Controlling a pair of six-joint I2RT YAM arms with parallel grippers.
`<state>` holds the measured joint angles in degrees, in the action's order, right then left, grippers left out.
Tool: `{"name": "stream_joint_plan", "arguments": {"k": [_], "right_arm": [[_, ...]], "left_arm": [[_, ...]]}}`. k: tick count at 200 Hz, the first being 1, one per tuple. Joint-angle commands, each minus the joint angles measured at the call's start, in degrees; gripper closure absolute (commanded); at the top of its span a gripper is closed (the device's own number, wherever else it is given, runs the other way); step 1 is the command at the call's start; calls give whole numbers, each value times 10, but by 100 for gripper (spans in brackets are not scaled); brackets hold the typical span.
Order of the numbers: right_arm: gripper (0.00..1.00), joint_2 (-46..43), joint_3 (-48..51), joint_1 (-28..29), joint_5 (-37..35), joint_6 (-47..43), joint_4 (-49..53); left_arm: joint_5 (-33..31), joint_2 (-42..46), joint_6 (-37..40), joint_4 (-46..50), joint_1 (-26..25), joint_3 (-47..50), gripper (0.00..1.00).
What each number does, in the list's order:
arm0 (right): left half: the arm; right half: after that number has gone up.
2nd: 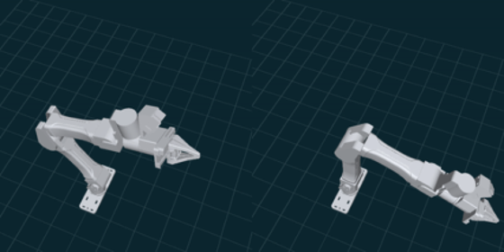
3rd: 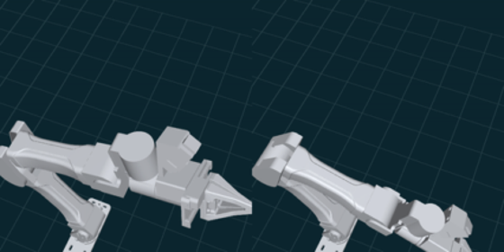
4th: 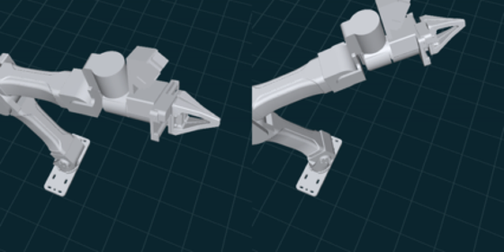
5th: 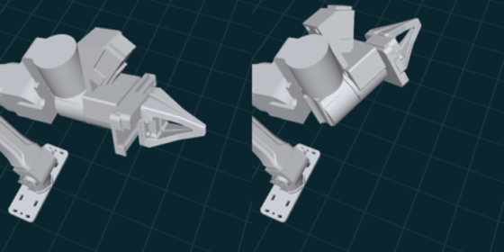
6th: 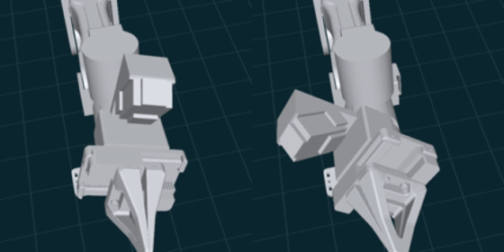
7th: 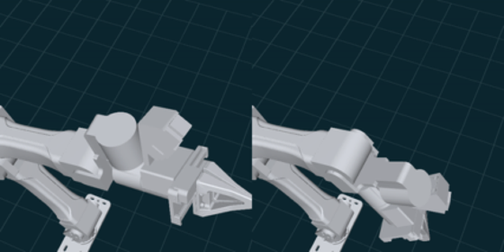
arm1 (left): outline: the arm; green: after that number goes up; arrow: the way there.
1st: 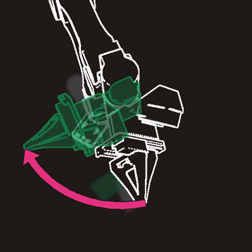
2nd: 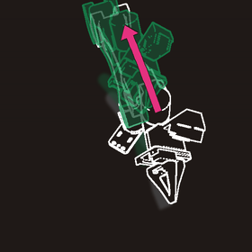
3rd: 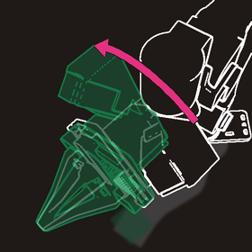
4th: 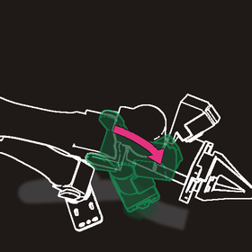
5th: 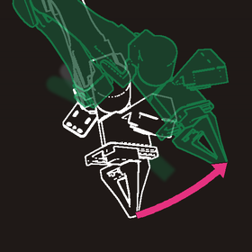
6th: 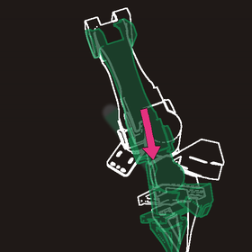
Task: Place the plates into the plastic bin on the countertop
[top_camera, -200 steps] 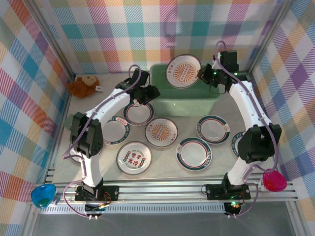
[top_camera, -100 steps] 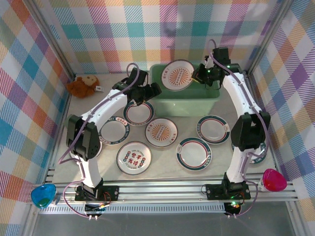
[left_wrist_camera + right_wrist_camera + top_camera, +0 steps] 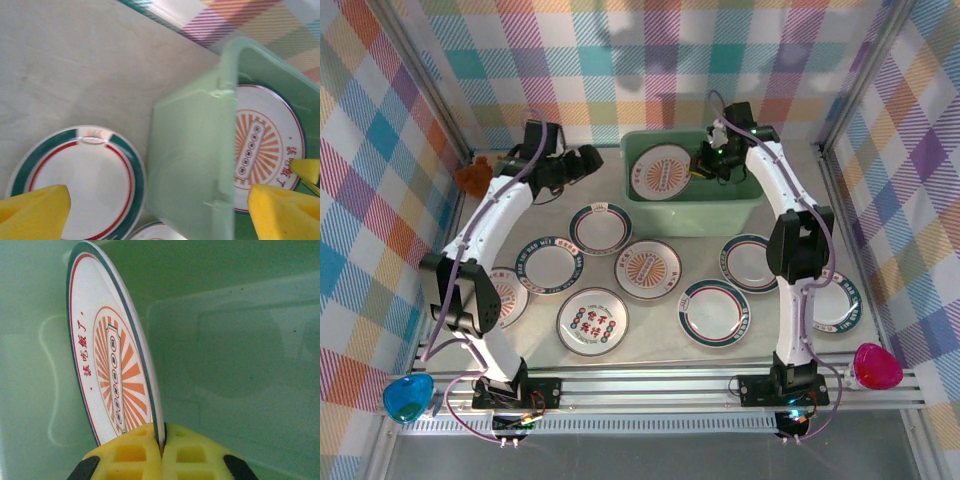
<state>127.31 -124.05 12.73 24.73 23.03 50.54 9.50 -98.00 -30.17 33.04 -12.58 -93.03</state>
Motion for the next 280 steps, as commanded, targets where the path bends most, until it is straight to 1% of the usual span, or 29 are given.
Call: {"name": "stream_joint_plan", "arguments": {"k": [1, 16, 30, 58, 101, 136, 167, 193, 215, 239, 255, 270, 280], "right_arm": [[100, 26, -30, 10, 26, -21, 10], [100, 46, -36, 14, 22, -26, 11], [100, 62, -44, 16, 22, -31, 16], [100, 87, -51, 19, 19, -40, 21], [100, 114, -64, 24, -2, -54, 37], [100, 124, -66, 26, -40, -56, 48], [84, 120, -65, 26, -62, -49, 49], [75, 108, -64, 26, -66, -49, 41], [55, 91, -64, 26, -81, -52, 42], [41, 61, -61, 26, -101, -56, 50], [31, 34, -54, 29, -113, -65, 50], [24, 8, -52, 32, -121, -73, 50], [21, -12, -51, 33, -123, -71, 50]], "left_arm": [[3, 41, 27, 23, 19, 48, 9], [2, 58, 25, 9, 28, 85, 9], [0, 65, 35, 17, 30, 98, 9], [-10, 67, 64, 49, 32, 105, 9], [-14, 67, 77, 74, 35, 119, 9], [-13, 50, 82, 103, 35, 113, 9], [-4, 32, 93, 123, 35, 108, 9], [-1, 21, 104, 123, 36, 103, 9], [0, -1, 122, 123, 44, 87, 9], [7, -33, 144, 119, 57, 61, 9], [-8, -68, 170, 134, 64, 25, 10], [4, -101, 190, 143, 74, 0, 11], [6, -119, 203, 149, 81, -13, 12]]}}
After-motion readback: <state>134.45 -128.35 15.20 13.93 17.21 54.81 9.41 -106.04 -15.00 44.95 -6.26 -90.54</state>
